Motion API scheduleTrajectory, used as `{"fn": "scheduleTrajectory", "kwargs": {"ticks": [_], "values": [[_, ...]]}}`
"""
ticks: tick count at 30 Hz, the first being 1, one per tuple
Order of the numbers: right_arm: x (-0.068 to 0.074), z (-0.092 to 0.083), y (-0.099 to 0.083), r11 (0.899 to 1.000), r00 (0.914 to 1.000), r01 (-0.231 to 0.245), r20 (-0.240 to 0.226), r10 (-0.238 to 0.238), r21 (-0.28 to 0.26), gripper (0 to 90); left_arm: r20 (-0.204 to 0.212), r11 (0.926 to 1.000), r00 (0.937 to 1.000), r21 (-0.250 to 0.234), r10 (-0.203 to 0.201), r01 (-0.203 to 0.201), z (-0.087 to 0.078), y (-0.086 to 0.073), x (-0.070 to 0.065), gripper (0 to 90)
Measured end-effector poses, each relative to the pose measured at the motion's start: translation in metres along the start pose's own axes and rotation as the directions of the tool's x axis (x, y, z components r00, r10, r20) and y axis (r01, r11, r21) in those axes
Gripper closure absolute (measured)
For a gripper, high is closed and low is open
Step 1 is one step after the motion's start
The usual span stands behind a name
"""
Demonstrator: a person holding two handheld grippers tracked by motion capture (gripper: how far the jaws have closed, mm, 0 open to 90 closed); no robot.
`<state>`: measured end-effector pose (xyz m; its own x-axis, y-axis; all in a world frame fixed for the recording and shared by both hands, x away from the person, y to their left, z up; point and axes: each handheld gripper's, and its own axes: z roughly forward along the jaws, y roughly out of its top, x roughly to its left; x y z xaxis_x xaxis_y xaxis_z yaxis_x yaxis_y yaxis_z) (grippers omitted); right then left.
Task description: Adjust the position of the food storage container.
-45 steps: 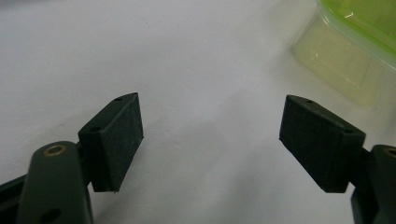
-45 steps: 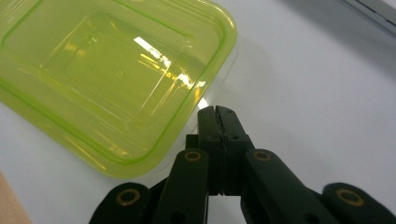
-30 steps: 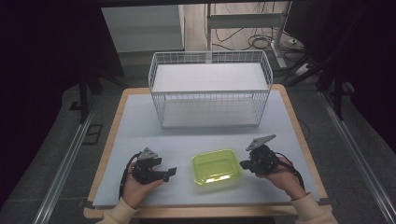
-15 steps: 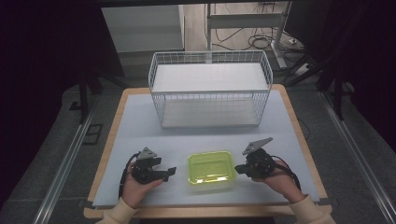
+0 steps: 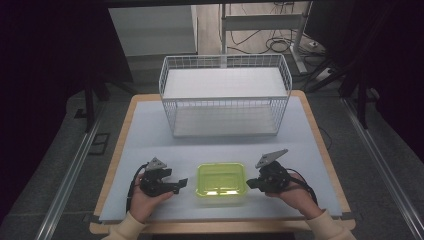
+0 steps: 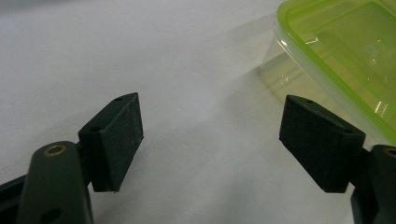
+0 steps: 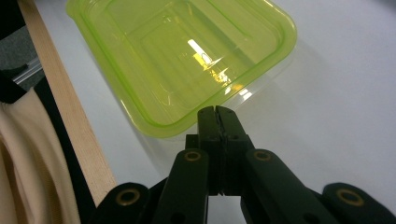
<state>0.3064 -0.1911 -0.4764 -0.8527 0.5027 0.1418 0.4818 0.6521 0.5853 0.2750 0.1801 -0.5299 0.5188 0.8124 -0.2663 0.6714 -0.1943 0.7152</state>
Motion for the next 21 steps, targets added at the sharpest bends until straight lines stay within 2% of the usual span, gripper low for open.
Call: {"fn": "scheduleTrajectory", "kwargs": {"ticks": [3, 6, 10, 12, 14, 16, 18, 21], "values": [[0.000, 0.000, 0.001, 1.000, 1.0000, 0.006, -0.002, -0.006, -0.001, 90.0, -0.001, 1.0000, 1.0000, -0.003, -0.002, 0.002, -0.001, -0.001, 0.001, 21.3], [-0.002, 0.000, 0.000, 1.000, 0.9998, 0.010, 0.018, -0.010, -0.006, 90.0, -0.002, 0.9999, 1.0000, -0.008, -0.007, 0.007, -0.002, -0.001, 0.001, 21.3], [-0.008, -0.005, -0.002, 0.998, 0.9985, 0.006, 0.055, -0.002, -0.064, 90.0, -0.001, 0.9999, 1.0000, -0.013, -0.004, 0.004, -0.003, 0.001, 0.000, 21.3], [-0.011, -0.009, -0.004, 0.994, 0.9971, -0.010, 0.074, 0.018, -0.107, 90.0, -0.001, 0.9999, 1.0000, -0.012, 0.003, -0.003, -0.003, 0.001, -0.001, 21.3], [-0.016, -0.013, -0.008, 0.987, 0.9955, -0.024, 0.087, 0.038, -0.159, 90.0, 0.002, 0.9999, 1.0000, -0.012, -0.001, 0.001, -0.003, 0.001, -0.002, 21.2], [-0.021, -0.016, -0.013, 0.976, 0.9925, -0.057, 0.094, 0.078, -0.208, 89.2, 0.002, 0.9999, 1.0000, -0.014, -0.002, 0.002, -0.004, 0.001, -0.003, 21.3], [-0.025, -0.018, -0.018, 0.964, 0.9888, -0.106, 0.076, 0.128, -0.246, 88.7, 0.003, 0.9999, 1.0000, -0.016, 0.004, -0.004, -0.004, 0.001, -0.004, 21.2], [-0.029, -0.021, -0.026, 0.949, 0.9832, -0.159, 0.045, 0.177, -0.272, 85.8, 0.019, 0.9999, 0.9998, -0.015, 0.001, -0.001, -0.005, 0.004, -0.004, 21.2]]}}
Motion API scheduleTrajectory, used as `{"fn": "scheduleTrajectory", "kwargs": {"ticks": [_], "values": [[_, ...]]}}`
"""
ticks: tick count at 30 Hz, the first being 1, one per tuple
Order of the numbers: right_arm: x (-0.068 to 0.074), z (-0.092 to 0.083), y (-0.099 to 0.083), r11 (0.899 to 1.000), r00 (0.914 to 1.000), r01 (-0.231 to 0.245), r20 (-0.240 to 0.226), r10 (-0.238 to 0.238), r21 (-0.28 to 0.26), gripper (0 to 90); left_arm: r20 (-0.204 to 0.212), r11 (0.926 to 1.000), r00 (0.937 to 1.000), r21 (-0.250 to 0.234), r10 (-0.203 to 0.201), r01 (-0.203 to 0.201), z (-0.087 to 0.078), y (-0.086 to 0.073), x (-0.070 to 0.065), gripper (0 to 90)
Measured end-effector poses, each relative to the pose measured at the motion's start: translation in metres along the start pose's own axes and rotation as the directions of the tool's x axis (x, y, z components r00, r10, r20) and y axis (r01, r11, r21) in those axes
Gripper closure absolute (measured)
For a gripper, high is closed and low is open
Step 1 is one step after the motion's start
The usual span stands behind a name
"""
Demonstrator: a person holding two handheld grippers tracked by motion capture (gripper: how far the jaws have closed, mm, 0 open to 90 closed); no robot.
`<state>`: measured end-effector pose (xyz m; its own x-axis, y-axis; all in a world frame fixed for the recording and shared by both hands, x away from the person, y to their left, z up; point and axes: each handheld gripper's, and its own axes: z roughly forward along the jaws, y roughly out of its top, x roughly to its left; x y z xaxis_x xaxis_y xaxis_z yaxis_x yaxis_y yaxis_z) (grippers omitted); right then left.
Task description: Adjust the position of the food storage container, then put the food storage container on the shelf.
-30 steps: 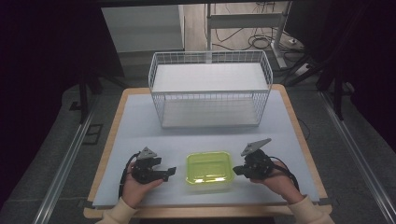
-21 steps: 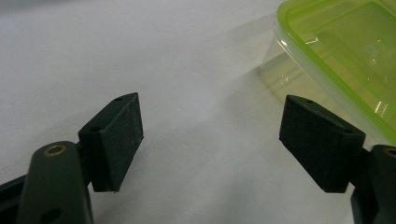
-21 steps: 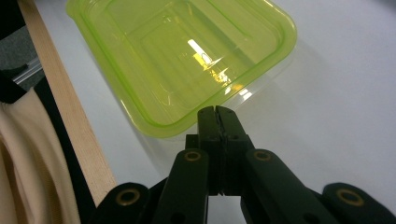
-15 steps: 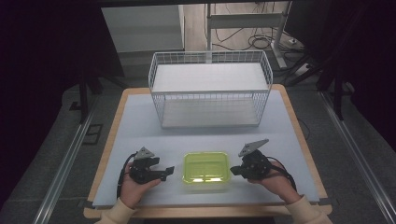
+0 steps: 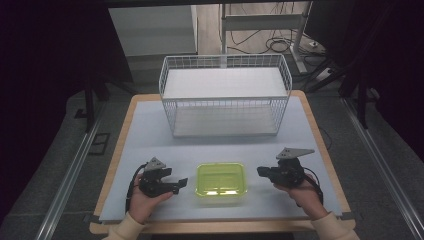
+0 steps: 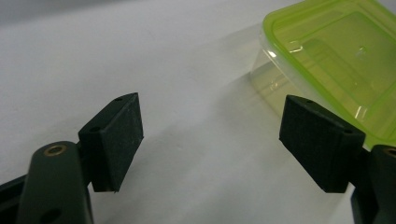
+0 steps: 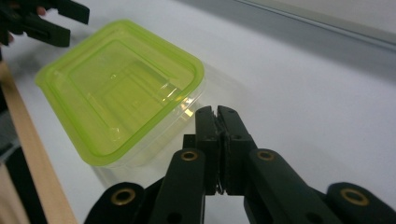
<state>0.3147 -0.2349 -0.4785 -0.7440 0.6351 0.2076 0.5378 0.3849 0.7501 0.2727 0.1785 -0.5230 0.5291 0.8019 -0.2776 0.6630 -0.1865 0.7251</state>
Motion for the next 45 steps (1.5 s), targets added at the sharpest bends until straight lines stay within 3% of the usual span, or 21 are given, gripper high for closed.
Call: {"fn": "scheduleTrajectory", "kwargs": {"ticks": [2, 5, 8, 12, 15, 19, 23, 24, 28, 31, 33, 43, 45], "values": [[-0.002, -0.003, -0.004, 0.999, 0.9994, -0.029, -0.018, 0.029, -0.013, 78.0, 0.022, 0.9999, 0.9997, -0.006, -0.012, 0.013, -0.002, 0.002, 0.000, 21.2], [-0.004, -0.005, -0.009, 0.996, 0.9966, -0.075, -0.037, 0.074, -0.039, 54.1, 0.035, 0.9997, 0.9993, -0.022, -0.013, 0.014, -0.008, 0.005, -0.001, 23.0], [-0.008, -0.007, -0.010, 0.991, 0.9923, -0.114, -0.056, 0.111, -0.071, 43.5, 0.066, 0.9984, 0.9971, -0.039, -0.039, 0.041, -0.016, 0.007, -0.004, 23.6], [-0.009, -0.008, -0.008, 0.984, 0.9859, -0.150, -0.087, 0.143, -0.091, 37.4, 0.166, 0.9956, 0.9830, -0.039, -0.078, 0.085, -0.019, 0.010, -0.005, 23.5], [-0.007, -0.007, -0.009, 0.981, 0.9809, -0.172, -0.107, 0.163, -0.087, 36.8, 0.193, 0.9958, 0.9778, -0.024, -0.082, 0.088, -0.016, 0.010, -0.009, 23.6], [-0.002, -0.002, -0.008, 0.983, 0.9787, -0.171, -0.126, 0.162, -0.067, 36.9, 0.199, 0.9979, 0.9779, 0.000, -0.064, 0.065, -0.013, 0.009, -0.015, 25.5], [0.003, 0.002, -0.008, 0.982, 0.9758, -0.182, -0.134, 0.173, -0.058, 36.9, 0.227, 0.9970, 0.9709, 0.008, -0.077, 0.077, -0.012, 0.008, -0.018, 26.2], [0.005, 0.005, -0.009, 0.980, 0.9728, -0.194, -0.139, 0.186, -0.048, 37.7, 0.251, 0.9953, 0.9632, 0.017, -0.097, 0.095, -0.010, 0.008, -0.019, 26.3], [0.006, 0.011, -0.014, 0.978, 0.9680, -0.208, -0.150, 0.201, -0.031, 40.0, 0.301, 0.9915, 0.9447, 0.046, -0.130, 0.122, -0.003, 0.008, -0.021, 28.1], [0.006, 0.014, -0.017, 0.970, 0.9591, -0.241, -0.157, 0.236, -0.019, 40.8, 0.313, 0.9900, 0.9393, 0.054, -0.141, 0.130, 0.002, 0.009, -0.022, 29.3], [0.005, 0.018, -0.018, 0.969, 0.9584, -0.246, -0.152, 0.242, -0.012, 41.5, 0.323, 0.9879, 0.9335, 0.061, -0.155, 0.143, 0.003, 0.009, -0.021, 29.7], [0.007, 0.035, -0.013, 0.958, 0.9428, -0.286, -0.170, 0.287, 0.032, 45.7, 0.315, 0.9816, 0.9297, 0.059, -0.191, 0.182, 0.011, 0.013, -0.016, 33.1], [0.007, 0.037, -0.013, 0.956, 0.9411, -0.291, -0.169, 0.293, 0.038, 46.7, 0.319, 0.9789, 0.9255, 0.066, -0.204, 0.193, 0.015, 0.013, -0.014, 34.6]]}}
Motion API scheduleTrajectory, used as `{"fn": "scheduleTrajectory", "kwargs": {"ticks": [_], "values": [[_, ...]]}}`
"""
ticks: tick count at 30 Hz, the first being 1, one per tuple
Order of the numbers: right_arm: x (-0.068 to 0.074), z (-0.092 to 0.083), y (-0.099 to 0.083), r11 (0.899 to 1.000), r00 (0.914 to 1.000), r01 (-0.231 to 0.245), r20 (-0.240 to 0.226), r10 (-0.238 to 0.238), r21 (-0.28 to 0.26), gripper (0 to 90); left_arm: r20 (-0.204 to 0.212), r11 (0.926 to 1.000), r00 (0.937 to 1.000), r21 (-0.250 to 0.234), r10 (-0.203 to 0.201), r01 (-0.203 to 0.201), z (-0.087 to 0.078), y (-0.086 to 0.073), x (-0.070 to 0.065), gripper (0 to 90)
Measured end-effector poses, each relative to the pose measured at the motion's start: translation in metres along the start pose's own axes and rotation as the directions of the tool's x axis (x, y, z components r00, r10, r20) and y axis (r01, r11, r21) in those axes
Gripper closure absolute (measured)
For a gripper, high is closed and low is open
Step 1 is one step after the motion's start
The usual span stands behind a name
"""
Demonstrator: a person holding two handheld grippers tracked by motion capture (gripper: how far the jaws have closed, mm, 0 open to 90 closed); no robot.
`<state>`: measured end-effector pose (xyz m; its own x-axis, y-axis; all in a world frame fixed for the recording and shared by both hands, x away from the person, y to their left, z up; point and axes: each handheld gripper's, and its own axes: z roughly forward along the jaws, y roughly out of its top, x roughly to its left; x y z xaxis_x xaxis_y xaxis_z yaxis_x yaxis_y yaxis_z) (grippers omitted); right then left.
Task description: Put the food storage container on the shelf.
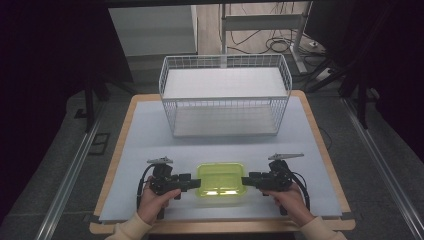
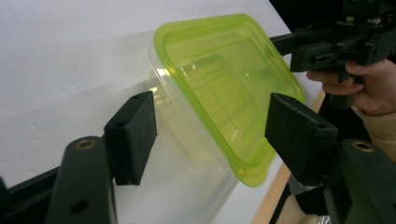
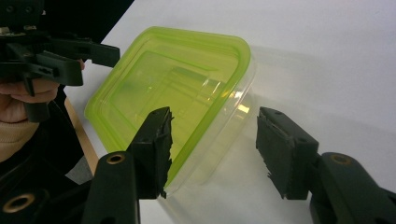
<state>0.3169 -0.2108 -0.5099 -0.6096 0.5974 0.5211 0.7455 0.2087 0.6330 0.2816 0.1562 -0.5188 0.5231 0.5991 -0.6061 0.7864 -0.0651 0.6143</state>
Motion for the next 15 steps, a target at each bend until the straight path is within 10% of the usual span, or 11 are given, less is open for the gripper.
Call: {"fn": "scheduleTrajectory", "kwargs": {"ticks": [15], "values": [[-0.0016, 0.0092, -0.0002, 0.998, 0.9971, -0.052, -0.053, 0.054, 0.039, 67.8, 0.033, 0.9981, 0.9979, 0.028, -0.056, 0.055, 0.0097, 0.0009, 0.0041, 68.2]]}}
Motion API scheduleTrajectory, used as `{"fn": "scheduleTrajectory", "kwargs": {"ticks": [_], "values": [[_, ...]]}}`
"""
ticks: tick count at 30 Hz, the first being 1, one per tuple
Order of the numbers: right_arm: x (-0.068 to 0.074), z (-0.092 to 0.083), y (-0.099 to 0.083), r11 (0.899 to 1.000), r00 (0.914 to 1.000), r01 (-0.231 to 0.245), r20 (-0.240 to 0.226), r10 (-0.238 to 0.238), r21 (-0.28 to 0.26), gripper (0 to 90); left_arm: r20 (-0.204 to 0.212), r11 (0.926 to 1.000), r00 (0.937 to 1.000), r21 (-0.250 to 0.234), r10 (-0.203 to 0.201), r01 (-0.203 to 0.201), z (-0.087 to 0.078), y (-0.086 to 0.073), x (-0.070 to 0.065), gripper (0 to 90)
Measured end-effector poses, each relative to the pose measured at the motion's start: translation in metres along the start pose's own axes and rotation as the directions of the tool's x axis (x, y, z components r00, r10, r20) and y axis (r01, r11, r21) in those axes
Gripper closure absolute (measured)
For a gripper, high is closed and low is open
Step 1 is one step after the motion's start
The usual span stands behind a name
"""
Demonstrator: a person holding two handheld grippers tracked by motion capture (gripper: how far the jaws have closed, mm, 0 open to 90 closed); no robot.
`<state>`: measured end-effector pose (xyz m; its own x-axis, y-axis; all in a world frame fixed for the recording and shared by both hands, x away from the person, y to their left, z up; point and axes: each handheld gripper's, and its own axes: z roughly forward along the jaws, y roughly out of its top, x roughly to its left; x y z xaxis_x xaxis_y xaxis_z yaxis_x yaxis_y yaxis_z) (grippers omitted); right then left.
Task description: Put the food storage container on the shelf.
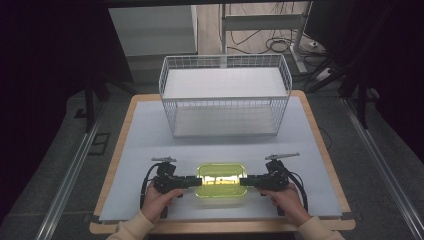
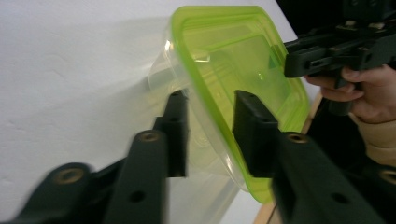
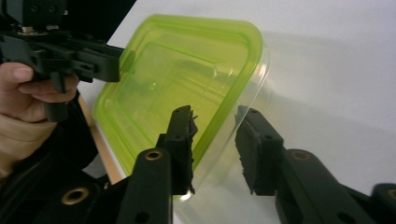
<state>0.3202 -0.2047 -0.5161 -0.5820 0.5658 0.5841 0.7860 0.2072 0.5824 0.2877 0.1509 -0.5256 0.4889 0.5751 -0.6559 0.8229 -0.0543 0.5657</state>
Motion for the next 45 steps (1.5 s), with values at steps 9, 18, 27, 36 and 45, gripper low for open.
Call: {"fn": "scheduleTrajectory", "kwargs": {"ticks": [9, 18, 27, 36, 45], "values": [[0.002, -0.007, -0.001, 0.999, 0.9984, -0.053, -0.022, 0.053, -0.002, 75.1, 0.060, 1.0000, 0.9982, -0.009, -0.001, 0.002, -0.006, -0.001, -0.001, 75.1], [0.002, -0.017, 0.000, 0.996, 0.9936, -0.086, -0.075, 0.084, -0.024, 81.4, 0.078, 0.9995, 0.9969, -0.029, 0.015, -0.012, -0.012, -0.002, -0.007, 81.5], [0.009, -0.024, 0.003, 0.996, 0.9924, -0.076, -0.101, 0.071, -0.054, 81.5, 0.095, 0.9984, 0.9949, -0.050, 0.032, -0.028, -0.018, 0.001, -0.012, 81.6], [0.015, -0.029, 0.013, 0.996, 0.9953, -0.038, -0.092, 0.030, -0.082, 81.6, 0.073, 0.9963, 0.9953, -0.061, 0.064, -0.060, -0.022, 0.009, -0.017, 81.4], [0.020, -0.032, 0.021, 0.994, 0.9967, -0.010, -0.082, 0.001, -0.109, 81.6, 0.061, 0.9926, 0.9929, -0.073, 0.102, -0.097, -0.027, 0.020, -0.021, 81.4]]}}
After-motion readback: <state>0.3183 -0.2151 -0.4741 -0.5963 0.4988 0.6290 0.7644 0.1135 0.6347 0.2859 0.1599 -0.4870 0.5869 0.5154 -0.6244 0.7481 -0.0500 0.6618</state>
